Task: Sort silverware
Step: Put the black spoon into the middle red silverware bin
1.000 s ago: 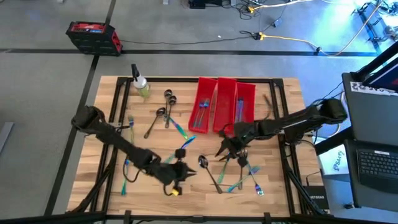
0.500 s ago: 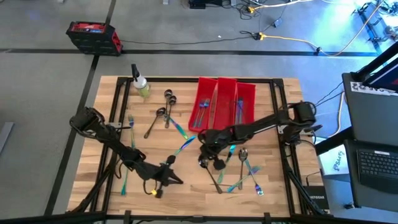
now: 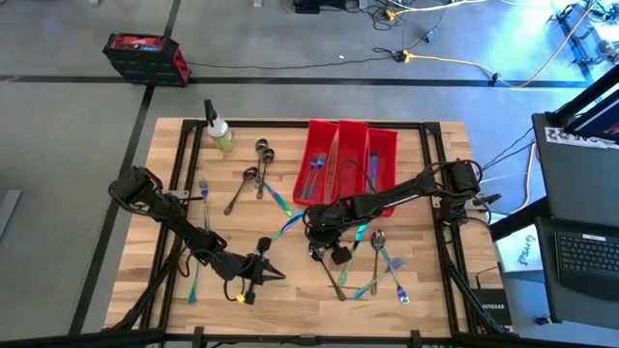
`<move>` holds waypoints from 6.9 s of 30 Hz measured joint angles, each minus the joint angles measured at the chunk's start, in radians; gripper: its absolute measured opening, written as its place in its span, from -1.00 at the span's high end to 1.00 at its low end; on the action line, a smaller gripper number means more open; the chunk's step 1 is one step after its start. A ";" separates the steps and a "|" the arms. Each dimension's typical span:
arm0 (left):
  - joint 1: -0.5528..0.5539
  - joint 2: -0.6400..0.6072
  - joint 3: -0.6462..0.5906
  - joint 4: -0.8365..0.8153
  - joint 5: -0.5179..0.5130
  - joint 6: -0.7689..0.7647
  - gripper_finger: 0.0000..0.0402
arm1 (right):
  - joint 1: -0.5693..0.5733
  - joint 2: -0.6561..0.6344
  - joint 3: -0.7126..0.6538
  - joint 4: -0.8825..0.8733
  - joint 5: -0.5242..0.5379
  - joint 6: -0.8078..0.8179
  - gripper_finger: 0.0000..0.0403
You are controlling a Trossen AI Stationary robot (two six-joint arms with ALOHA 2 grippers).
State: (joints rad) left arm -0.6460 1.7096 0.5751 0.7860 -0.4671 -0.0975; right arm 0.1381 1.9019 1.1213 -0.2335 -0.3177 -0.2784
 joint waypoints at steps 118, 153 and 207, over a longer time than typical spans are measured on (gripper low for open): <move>-0.130 -0.120 0.000 -0.412 -0.640 -0.421 1.00 | 0.051 0.024 0.078 -0.166 0.069 -0.750 1.00; -0.129 -0.120 0.000 -0.464 -0.645 -0.459 1.00 | 0.012 0.053 0.080 -0.342 0.114 -0.276 1.00; -0.050 -0.119 0.001 -0.485 -0.540 -1.565 -0.41 | 0.072 0.003 0.006 -0.229 0.189 0.297 1.00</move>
State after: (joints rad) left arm -0.6957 1.5902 0.5758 0.3006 -1.0076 -1.6629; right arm 0.2100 1.9053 1.1278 -0.4629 -0.1286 0.0186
